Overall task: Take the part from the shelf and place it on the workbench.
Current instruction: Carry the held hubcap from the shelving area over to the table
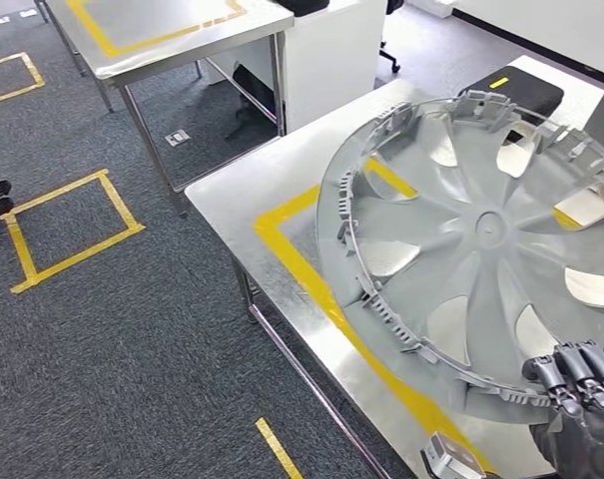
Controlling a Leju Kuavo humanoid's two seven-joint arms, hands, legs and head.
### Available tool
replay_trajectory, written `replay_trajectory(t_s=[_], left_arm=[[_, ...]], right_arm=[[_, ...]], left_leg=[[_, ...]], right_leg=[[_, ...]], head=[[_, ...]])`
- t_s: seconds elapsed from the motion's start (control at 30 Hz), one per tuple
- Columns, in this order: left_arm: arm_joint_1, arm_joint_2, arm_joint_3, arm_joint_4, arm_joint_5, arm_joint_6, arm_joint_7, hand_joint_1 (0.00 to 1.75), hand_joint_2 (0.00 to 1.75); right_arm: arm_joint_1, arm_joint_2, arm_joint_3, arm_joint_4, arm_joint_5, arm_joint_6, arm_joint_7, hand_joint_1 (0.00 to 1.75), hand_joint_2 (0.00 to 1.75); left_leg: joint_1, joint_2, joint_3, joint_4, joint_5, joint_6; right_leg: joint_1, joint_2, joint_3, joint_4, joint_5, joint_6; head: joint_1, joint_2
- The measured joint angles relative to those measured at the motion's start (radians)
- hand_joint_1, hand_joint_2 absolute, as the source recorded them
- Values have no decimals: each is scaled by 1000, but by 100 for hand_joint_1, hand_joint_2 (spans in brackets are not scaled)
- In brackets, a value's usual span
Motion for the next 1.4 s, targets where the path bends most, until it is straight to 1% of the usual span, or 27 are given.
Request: replay_trajectory(t_s=[0.07, 0.1, 0.13, 0.17, 0.23, 0.3, 0.37, 0.4, 0.47, 0.53, 0.57, 0.6, 0.63, 0.67, 0.7, 0.77, 0.83, 0.9, 0.97, 1.03, 1.1, 1.13, 1.17, 1.2, 1.27, 1.33, 1.4], left_arm=[[4, 1, -4, 0, -3, 2, -3, 0, 175], [4, 2, -5, 0, -4, 4, -4, 0, 175], [4, 3, -7, 0, -6, 5, -6, 0, 175], [4, 3, -9, -1, -7, 7, -8, 0, 175], [3, 4, -13, -2, -9, 10, -12, 0, 175], [2, 6, -19, -3, -13, 12, -14, 0, 175], [1, 8, -26, -4, -19, 12, -17, 0, 175], [-1, 10, -28, -5, -22, 10, -19, 0, 175], [-2, 14, -33, -7, -27, 4, -24, 0, 175], [-1, 19, -36, -10, -28, -1, -30, 0, 175], [-3, 21, -37, -12, -28, -1, -32, 0, 175], [-6, 22, -37, -14, -27, 0, -33, 0, 175], [-9, 22, -37, -17, -28, 3, -32, 0, 175], [-10, 21, -39, -19, -29, 7, -31, 0, 175], [-9, 21, -41, -20, -31, 9, -30, 0, 175], [-4, 23, -47, -21, -35, 10, -28, 0, 175], [1, 25, -51, -22, -37, 9, -28, 0, 175], [1, 24, -52, -24, -36, 8, -28, 0, 175], [1, 23, -52, -27, -35, 8, -28, 0, 175], [4, 23, -52, -28, -35, 8, -28, 0, 175], [7, 24, -52, -28, -34, 8, -28, 0, 175], [8, 24, -52, -28, -33, 8, -28, 0, 175], [8, 25, -52, -28, -33, 8, -28, 0, 175], [8, 25, -53, -29, -35, 8, -28, 0, 175], [8, 27, -55, -29, -41, 8, -30, 0, 175], [8, 31, -58, -31, -46, 7, -32, 0, 175], [8, 34, -60, -32, -48, 6, -33, 0, 175]], right_arm=[[-5, -1, 2, 4, 0, 0, 0, 175, 175], [-5, -1, 3, 7, 0, 0, 1, 175, 175], [-4, -1, 3, 8, 0, 0, 1, 175, 175], [-3, -1, 3, 10, 0, 0, 2, 175, 175], [-4, -2, 4, 10, 0, 0, 2, 175, 175], [-7, -2, 5, 12, 0, 0, 2, 175, 175], [-6, -2, 6, 12, 0, 0, 2, 175, 175], [-4, -2, 6, 12, 0, 0, 2, 175, 175], [-5, -2, 6, 13, 0, 0, 1, 175, 175], [-7, -2, 6, 13, 0, 0, 0, 175, 175], [-7, -2, 7, 14, 0, 0, 0, 175, 175], [-7, -2, 7, 14, 0, 0, 0, 175, 175], [-6, -2, 7, 14, 0, 0, 1, 175, 175], [-5, -2, 7, 14, 0, 0, 1, 175, 175], [-5, -2, 7, 14, 0, 0, 1, 175, 175], [-5, -2, 7, 14, 0, 0, 1, 175, 175], [-5, -2, 7, 14, 0, 0, 2, 175, 175], [-4, -2, 7, 15, 0, 0, 3, 175, 175], [-3, -2, 8, 15, 0, 0, 3, 175, 175], [-5, -3, 10, 16, 0, 0, 2, 175, 175], [-7, -3, 11, 17, 0, 0, 2, 175, 175], [-6, -3, 12, 18, 0, 0, 2, 175, 175], [-5, -3, 12, 20, 0, 0, 2, 175, 175], [-4, -3, 12, 21, 0, 0, 2, 175, 175], [-5, -3, 12, 22, 0, 0, 1, 175, 175], [-5, -3, 12, 23, 0, 0, 1, 175, 175], [-3, -3, 12, 23, 0, 0, 1, 175, 175]], left_leg=[[0, 29, -2, -1, 0, 1], [1, 44, -2, -1, -1, 0], [2, 57, -1, 0, -2, -2], [3, 71, 1, 0, -5, -5], [4, 95, 6, 5, -14, -16], [-1, 115, 9, 15, -26, -28], [-4, 135, 13, 20, -33, -34], [-3, 133, 16, 22, -39, -39], [3, 89, 2, 64, -72, -50], [7, 36, -54, 187, -134, -56], [7, 27, -87, 256, -160, -56], [7, 23, -110, 305, -170, -54], [6, 21, -117, 318, -160, -51], [5, 17, -107, 290, -129, -46], [5, 7, -83, 229, -86, -39], [5, -37, -35, 104, -25, -27], [4, -62, -16, 50, -17, -21], [4, -46, -14, 35, -17, -18], [8, -23, -11, 20, -8, -12], [10, 5, -11, 11, -2, -7], [9, 34, -13, 11, -2, -6], [9, 49, -13, 11, -3, -6], [9, 63, -12, 11, -4, -7], [10, 77, -10, 13, -7, -9], [7, 101, -6, 19, -15, -19], [0, 121, -4, 26, -24, -29], [-2, 139, 0, 27, -29, -35]], right_leg=[[-4, -35, -59, 132, -60, 12], [-8, -41, -75, 172, -70, 18], [-12, -46, -73, 175, -62, 24], [-16, -53, -49, 136, -38, 29], [-18, -96, 34, -4, 15, 37], [-14, -127, 86, -90, 31, 28], [-12, -110, 87, -93, 26, 9], [-13, -99, 85, -92, 26, 2], [-16, -75, 85, -93, 26, -11], [-16, -53, 85, -93, 27, -19], [-15, -41, 85, -93, 27, -21], [-14, -28, 86, -93, 27, -22], [-12, -15, 87, -93, 27, -23], [-11, 0, 88, -93, 27, -23], [-11, 15, 90, -93, 28, -23], [-11, 43, 88, -92, 31, -19], [-14, 65, 78, -92, 38, -10], [-17, 83, 66, -94, 46, 3], [-14, 49, 48, -75, 31, 13], [-11, -14, 0, 22, -25, 19], [-13, -40, -57, 151, -78, 27], [-14, -45, -67, 181, -82, 31], [-16, -49, -56, 168, -66, 34], [-18, -59, -23, 114, -35, 37], [-17, -101, 61, -31, 11, 36], [-12, -121, 99, -97, 16, 21], [-11, -98, 98, -98, 16, 4]], head=[[4, 0], [4, 0], [4, 0], [4, 0], [6, 0], [6, 0], [3, 0], [2, 0], [-1, 0], [-5, 0], [-4, 0], [-4, 0], [-4, 0], [-4, 0], [-4, 0], [-3, 0], [-4, 0], [-5, 0], [-1, 0], [4, 0], [6, 0], [6, 0], [6, 0], [6, 0], [7, 0], [7, 0], [6, 0]])
